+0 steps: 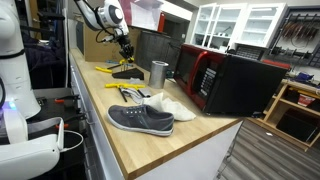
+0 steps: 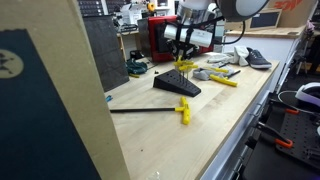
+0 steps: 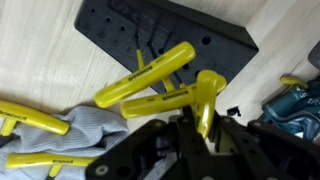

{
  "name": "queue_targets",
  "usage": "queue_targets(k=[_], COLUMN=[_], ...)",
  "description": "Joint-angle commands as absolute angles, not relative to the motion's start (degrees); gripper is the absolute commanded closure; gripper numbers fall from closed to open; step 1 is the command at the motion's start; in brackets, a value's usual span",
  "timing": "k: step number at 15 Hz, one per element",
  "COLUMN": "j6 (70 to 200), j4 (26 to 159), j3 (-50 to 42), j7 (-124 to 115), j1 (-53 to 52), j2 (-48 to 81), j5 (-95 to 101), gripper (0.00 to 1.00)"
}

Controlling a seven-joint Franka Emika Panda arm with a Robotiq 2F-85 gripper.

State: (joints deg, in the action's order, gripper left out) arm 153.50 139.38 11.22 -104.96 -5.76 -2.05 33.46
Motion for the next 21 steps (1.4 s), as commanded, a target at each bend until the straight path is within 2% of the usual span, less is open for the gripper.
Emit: queue_targets(k=[1,21], j6=[155.2,156.4], j4=[138.6,137.3], j3=[11.6,11.6], j7=[-108.3,-116.7], j1=[-5.9,-4.9], j2=[-1.5,-4.5], j5=[34.7,38.1], gripper=[0.96,0.96])
